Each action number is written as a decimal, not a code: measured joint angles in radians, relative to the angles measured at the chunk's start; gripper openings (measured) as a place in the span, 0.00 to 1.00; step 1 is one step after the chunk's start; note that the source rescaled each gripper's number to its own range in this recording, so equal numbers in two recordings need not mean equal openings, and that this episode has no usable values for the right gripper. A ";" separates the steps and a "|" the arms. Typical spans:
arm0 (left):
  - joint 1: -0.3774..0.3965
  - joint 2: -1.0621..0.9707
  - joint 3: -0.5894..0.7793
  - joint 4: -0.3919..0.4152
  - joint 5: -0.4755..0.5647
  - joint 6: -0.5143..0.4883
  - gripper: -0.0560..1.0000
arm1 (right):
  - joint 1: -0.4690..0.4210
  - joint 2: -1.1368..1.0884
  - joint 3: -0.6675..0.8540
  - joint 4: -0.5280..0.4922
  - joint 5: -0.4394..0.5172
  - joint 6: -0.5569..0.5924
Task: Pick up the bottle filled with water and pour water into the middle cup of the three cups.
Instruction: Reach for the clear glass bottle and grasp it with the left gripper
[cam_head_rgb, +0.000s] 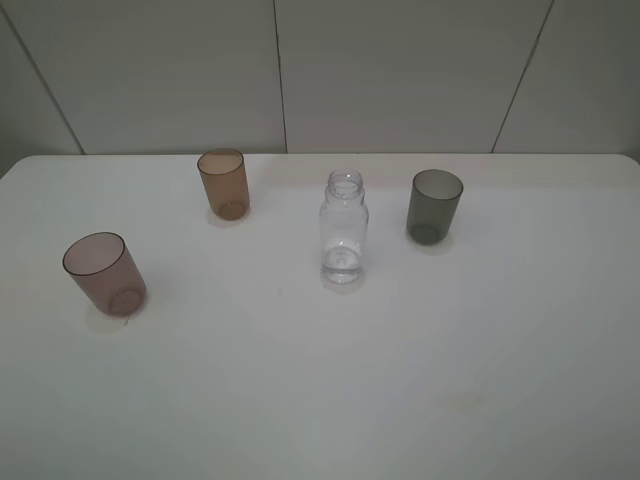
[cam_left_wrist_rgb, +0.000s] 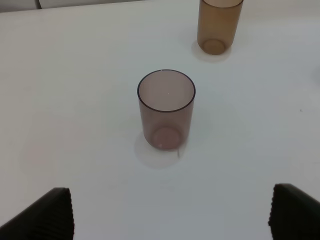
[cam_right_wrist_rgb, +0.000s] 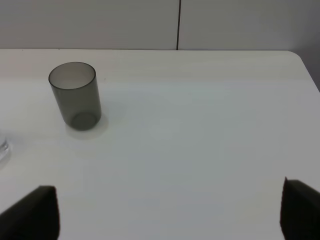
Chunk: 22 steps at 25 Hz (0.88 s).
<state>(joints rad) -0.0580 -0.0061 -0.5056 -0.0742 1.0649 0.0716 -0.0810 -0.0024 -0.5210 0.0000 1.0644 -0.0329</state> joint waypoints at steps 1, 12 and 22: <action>0.000 0.000 0.000 0.000 0.000 0.000 1.00 | 0.000 0.000 0.000 0.000 0.000 0.000; 0.000 0.000 0.000 0.000 0.000 0.000 1.00 | 0.000 0.000 0.000 0.000 0.000 0.000; 0.000 0.000 0.000 0.000 0.000 0.000 1.00 | 0.000 0.000 0.000 0.000 0.000 0.000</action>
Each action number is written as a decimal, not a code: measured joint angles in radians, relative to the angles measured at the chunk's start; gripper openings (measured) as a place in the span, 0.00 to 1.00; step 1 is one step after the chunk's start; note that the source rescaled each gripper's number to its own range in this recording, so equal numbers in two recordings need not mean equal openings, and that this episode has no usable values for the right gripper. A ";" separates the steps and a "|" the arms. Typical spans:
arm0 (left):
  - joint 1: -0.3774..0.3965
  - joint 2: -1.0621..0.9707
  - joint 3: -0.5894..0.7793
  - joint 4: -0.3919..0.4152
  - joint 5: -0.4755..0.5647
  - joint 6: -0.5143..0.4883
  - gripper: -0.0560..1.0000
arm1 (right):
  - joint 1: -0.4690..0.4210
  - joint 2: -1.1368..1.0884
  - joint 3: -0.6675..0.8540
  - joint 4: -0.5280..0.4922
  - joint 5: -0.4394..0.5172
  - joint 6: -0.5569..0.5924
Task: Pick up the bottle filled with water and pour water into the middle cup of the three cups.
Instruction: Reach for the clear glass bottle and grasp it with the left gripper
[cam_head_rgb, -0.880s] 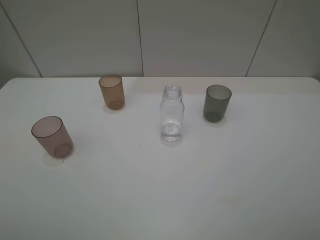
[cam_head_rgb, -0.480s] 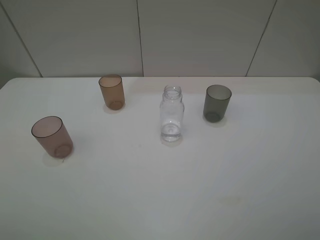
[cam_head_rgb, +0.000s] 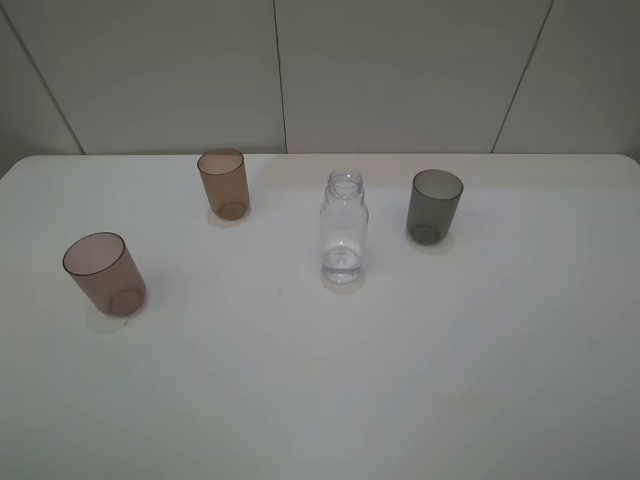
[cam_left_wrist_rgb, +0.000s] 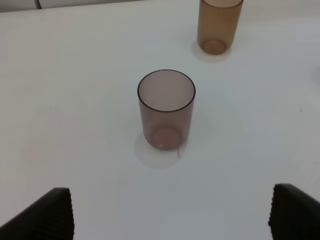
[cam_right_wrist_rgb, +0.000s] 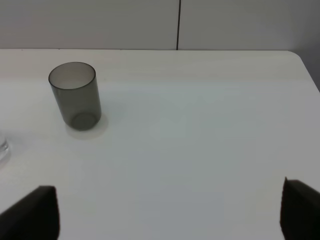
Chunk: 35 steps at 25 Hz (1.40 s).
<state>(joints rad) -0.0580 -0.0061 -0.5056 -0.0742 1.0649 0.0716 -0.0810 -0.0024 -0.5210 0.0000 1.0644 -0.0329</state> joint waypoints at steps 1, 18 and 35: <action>0.000 0.000 0.000 0.000 0.000 0.000 1.00 | 0.000 0.000 0.000 0.000 0.000 0.000; 0.000 0.000 0.000 0.000 0.000 0.000 1.00 | 0.000 0.000 0.000 0.000 0.000 0.000; 0.000 0.184 -0.018 -0.444 -0.141 0.351 1.00 | 0.000 0.000 0.000 0.000 0.000 0.000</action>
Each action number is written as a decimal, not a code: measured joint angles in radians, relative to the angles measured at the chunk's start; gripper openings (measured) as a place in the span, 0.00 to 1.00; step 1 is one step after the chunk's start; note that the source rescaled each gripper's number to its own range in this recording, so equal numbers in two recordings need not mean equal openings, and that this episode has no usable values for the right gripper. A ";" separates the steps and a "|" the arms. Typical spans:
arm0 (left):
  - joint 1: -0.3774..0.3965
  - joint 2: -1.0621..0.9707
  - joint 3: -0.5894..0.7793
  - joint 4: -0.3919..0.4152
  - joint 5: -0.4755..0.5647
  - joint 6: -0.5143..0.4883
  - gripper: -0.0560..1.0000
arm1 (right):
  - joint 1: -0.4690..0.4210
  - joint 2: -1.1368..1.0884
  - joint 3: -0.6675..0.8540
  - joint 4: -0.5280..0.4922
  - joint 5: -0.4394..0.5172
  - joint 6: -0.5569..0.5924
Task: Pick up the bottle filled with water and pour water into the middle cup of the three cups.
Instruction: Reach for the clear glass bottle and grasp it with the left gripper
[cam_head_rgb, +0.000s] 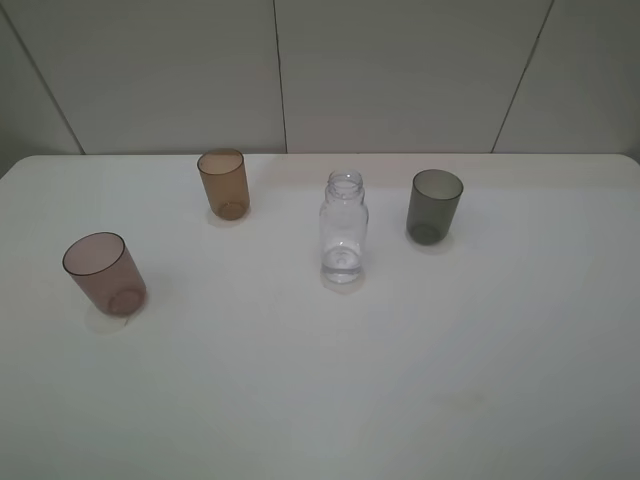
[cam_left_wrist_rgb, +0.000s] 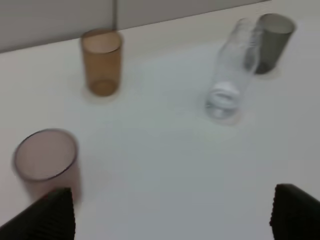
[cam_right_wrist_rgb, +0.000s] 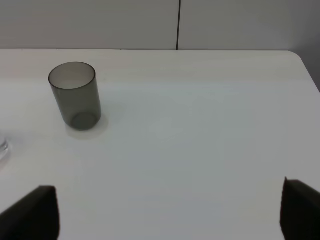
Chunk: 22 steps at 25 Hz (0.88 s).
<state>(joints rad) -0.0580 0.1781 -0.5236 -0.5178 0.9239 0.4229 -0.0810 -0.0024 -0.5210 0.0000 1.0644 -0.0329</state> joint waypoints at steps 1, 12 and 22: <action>0.000 0.043 -0.001 -0.067 -0.017 0.066 1.00 | 0.000 0.000 0.000 0.000 0.000 0.000; -0.006 0.588 -0.003 -0.511 -0.097 0.626 1.00 | 0.000 0.000 0.000 0.000 0.000 0.000; -0.163 0.893 -0.004 -0.515 -0.362 0.823 1.00 | 0.000 0.000 0.000 0.000 0.000 0.000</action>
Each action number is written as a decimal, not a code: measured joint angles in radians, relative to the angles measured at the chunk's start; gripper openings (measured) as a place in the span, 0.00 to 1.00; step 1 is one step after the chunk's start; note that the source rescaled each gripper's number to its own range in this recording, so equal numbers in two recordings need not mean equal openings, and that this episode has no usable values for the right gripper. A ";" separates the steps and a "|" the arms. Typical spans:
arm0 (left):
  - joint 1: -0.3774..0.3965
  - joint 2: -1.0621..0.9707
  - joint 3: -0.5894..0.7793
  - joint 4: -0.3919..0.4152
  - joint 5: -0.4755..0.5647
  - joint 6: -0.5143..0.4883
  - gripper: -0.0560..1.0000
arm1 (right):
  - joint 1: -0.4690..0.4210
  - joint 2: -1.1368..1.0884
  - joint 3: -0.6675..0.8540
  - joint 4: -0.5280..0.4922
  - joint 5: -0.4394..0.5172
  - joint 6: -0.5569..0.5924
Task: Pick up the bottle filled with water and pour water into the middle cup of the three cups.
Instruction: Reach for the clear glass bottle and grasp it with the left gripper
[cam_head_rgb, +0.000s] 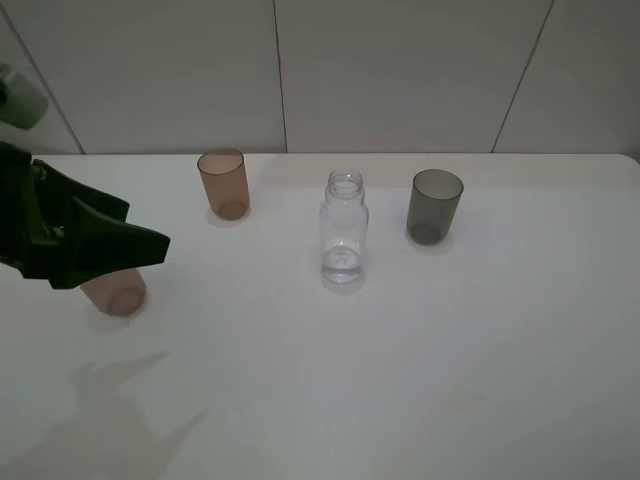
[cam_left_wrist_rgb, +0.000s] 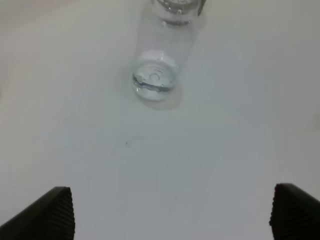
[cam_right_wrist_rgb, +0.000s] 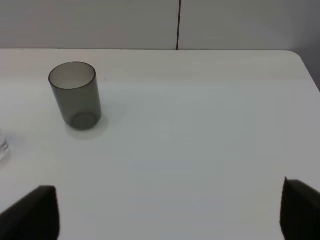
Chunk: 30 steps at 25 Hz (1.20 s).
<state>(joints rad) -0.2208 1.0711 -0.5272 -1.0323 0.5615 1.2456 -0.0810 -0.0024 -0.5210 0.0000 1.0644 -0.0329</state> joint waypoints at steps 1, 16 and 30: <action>-0.038 0.018 0.000 -0.001 -0.039 0.011 1.00 | 0.000 0.000 0.000 0.000 0.000 0.000; -0.439 0.307 0.000 0.053 -0.529 -0.040 1.00 | 0.000 0.000 0.000 0.000 0.000 0.000; -0.589 0.428 0.000 0.513 -0.911 -0.665 1.00 | 0.000 0.000 0.000 0.000 0.000 0.000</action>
<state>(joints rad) -0.8102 1.4988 -0.5272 -0.5192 -0.3496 0.5807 -0.0810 -0.0024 -0.5210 0.0000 1.0644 -0.0329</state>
